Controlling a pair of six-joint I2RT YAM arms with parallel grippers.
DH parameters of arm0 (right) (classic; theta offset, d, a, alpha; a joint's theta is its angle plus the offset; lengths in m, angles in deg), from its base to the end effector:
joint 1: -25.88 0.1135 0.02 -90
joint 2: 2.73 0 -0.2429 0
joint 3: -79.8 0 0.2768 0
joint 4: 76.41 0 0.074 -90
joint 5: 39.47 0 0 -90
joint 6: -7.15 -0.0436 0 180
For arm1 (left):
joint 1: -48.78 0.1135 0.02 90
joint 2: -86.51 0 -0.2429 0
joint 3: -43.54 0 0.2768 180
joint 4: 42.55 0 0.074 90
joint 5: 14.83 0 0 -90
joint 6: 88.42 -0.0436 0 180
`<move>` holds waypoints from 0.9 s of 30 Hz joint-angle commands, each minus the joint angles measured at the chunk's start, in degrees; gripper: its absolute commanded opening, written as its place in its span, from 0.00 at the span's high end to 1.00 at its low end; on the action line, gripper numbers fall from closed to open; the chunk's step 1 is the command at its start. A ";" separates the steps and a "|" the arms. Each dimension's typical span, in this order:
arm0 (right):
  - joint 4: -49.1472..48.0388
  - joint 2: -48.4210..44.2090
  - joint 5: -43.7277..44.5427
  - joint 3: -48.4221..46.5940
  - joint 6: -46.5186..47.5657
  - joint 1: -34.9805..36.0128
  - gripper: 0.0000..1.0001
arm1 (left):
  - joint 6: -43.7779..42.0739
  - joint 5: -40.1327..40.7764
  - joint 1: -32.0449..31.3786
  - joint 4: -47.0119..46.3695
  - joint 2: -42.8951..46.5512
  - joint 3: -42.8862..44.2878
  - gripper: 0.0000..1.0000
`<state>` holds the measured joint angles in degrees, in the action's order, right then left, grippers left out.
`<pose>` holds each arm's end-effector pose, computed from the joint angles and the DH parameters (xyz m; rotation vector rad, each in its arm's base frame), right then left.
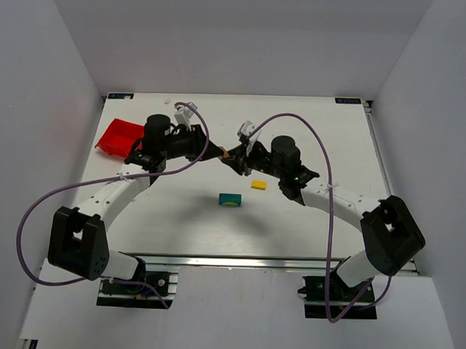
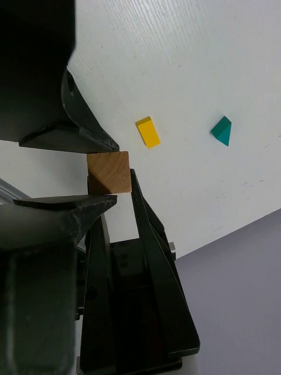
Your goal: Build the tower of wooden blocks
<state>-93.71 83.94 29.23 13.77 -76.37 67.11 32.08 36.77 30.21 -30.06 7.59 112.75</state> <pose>0.2749 0.2619 0.2517 -0.9378 1.3948 0.7632 0.3196 -0.1360 0.2643 0.2596 2.0532 -1.2006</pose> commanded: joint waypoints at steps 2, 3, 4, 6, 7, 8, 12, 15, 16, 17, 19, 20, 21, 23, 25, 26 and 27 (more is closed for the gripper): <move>-2.79 -0.37 0.90 -1.59 0.90 0.69 0.88 | -0.53 -1.69 -0.59 -1.11 0.95 0.53 0.86; -2.52 -0.28 1.34 -1.85 0.82 0.78 0.85 | -0.53 -1.60 -0.59 -1.02 0.96 0.62 0.90; -1.91 -0.10 1.96 -2.12 0.55 0.69 0.81 | -0.70 -1.08 -0.68 -0.59 1.22 0.88 0.96; -0.94 -0.10 2.40 -2.90 -0.06 0.60 0.71 | -1.14 -0.28 -0.77 1.42 1.48 1.49 1.00; -0.76 -0.62 2.06 -2.91 -0.59 0.52 0.60 | -1.93 1.55 -0.86 2.22 1.57 2.28 1.00; -0.68 -0.98 2.31 -2.74 -1.46 0.34 0.50 | -2.72 2.44 -1.03 3.10 1.74 2.81 1.00; 0.38 -5.01 7.40 0.07 -3.14 0.08 0.11 | -16.31 7.70 -1.38 12.14 0.00 9.56 1.00; 4.31 -11.59 13.55 3.32 -4.71 -0.45 0.11 | -25.82 12.12 -1.56 20.40 -2.99 16.77 1.00; 5.90 -13.18 16.61 5.16 -4.98 -0.54 0.11 | -29.15 11.24 -1.56 20.86 -3.52 17.92 1.00; 7.48 -14.76 18.99 6.13 -5.33 -0.80 0.11 | -30.23 8.80 -1.56 21.21 -3.79 19.50 1.00; 12.14 -19.95 26.78 9.29 -7.69 -1.24 0.11 | -36.09 5.53 -1.73 22.53 -4.49 20.56 1.00; 13.46 -21.62 30.58 10.18 -8.67 -1.59 0.10 | -37.08 4.82 -1.82 22.79 -4.67 21.70 1.00; 15.91 -24.85 35.05 11.06 -10.59 -1.94 0.11 | -38.57 2.03 -1.91 22.97 -5.02 22.41 1.00; 19.26 -27.60 46.67 12.03 -15.96 -2.73 0.11 | -44.28 -0.71 -2.09 24.20 -6.42 24.16 1.00; 24.43 -30.85 51.42 11.94 -17.20 -3.17 0.11 | -54.07 -8.77 -2.44 28.66 -8.35 27.41 1.00; 25.51 -31.73 51.79 12.12 -16.94 -3.52 0.11 | -57.45 -11.42 -2.70 31.03 -8.88 28.56 1.00; 26.21 -33.13 52.06 12.29 -17.03 -3.62 0.11 | -60.96 -13.79 -2.96 34.71 -9.41 30.40 1.00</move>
<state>-73.30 53.69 70.24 25.66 -89.64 63.90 -13.66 34.06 28.16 -4.14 -1.28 138.80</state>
